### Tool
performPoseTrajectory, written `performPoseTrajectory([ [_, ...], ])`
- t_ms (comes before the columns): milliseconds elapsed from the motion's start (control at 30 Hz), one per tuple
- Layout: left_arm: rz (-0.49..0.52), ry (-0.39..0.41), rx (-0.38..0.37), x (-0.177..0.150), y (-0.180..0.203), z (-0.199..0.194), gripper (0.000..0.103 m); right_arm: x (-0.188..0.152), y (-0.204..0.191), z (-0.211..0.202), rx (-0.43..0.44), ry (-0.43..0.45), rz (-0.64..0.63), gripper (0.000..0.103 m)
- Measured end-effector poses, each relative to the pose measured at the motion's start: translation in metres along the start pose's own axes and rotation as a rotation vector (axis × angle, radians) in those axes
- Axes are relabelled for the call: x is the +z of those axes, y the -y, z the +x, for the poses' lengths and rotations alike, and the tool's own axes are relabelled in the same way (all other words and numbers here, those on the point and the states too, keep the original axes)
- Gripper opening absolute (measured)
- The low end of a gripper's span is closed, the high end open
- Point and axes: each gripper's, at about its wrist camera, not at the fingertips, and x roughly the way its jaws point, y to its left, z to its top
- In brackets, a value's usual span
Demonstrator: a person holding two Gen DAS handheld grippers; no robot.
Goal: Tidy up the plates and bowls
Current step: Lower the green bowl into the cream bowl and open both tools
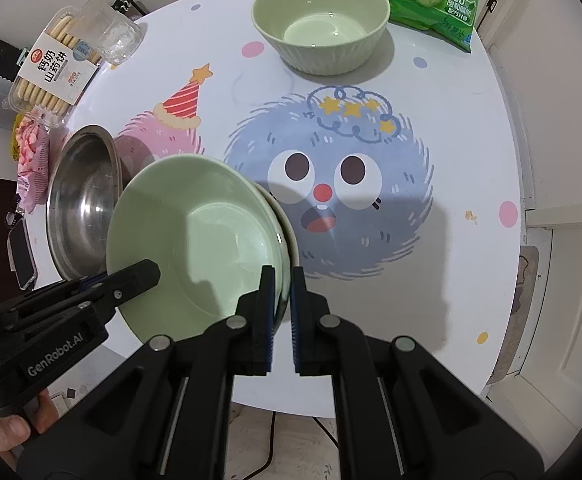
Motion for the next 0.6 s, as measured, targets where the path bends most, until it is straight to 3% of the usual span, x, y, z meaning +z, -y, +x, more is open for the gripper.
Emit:
performPoseTrajectory([
  [267, 0.011, 0.002, 0.013, 0.0011, -0.0002, 0.0002, 0.012, -0.0020, 0.0002, 0.0041, -0.009, -0.002, 0.007, 0.010],
  [600, 0.012, -0.007, 0.001, 0.0018, 0.0031, 0.0001, 0.029, -0.0030, -0.0044, 0.0017, -0.033, 0.000, -0.007, 0.012],
])
